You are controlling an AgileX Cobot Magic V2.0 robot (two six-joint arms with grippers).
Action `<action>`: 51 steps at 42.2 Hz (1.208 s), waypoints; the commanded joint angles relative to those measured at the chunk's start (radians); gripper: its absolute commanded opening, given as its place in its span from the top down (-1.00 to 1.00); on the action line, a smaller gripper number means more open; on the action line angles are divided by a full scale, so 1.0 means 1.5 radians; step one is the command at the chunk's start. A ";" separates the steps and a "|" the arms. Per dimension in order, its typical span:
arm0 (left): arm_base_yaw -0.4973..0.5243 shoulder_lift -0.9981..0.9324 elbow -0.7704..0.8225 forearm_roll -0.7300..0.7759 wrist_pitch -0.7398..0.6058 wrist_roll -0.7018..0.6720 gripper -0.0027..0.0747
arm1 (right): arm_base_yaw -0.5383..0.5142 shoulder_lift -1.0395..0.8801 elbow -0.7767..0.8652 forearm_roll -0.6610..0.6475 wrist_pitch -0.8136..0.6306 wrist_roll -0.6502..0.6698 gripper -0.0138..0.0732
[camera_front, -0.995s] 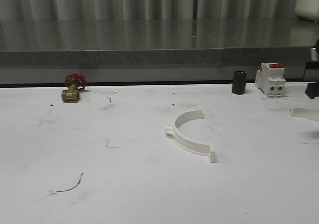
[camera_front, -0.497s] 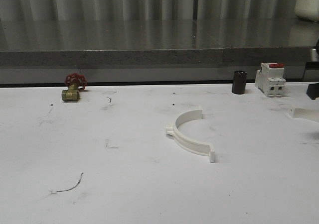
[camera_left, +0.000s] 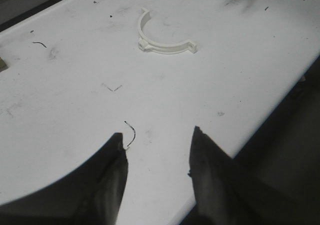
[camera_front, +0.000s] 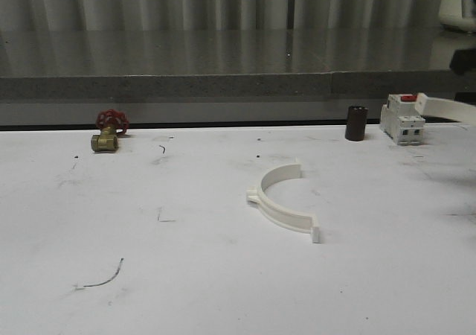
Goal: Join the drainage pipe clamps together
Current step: 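Carry it over and lower it against the placed clamp half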
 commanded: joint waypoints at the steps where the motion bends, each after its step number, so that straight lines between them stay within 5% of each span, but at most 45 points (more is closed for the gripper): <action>1: 0.001 0.003 -0.017 -0.014 -0.045 -0.002 0.17 | 0.037 -0.080 -0.020 0.008 0.024 0.038 0.46; 12: 0.001 0.003 -0.017 -0.014 -0.045 -0.002 0.17 | 0.152 -0.126 -0.020 -0.006 0.060 0.079 0.46; 36: 0.001 0.003 -0.017 -0.014 -0.045 -0.002 0.17 | 0.196 0.083 -0.124 -0.093 0.038 0.282 0.46; 51: 0.001 0.003 -0.017 -0.014 -0.045 -0.002 0.17 | 0.221 0.160 -0.123 -0.091 0.004 0.330 0.46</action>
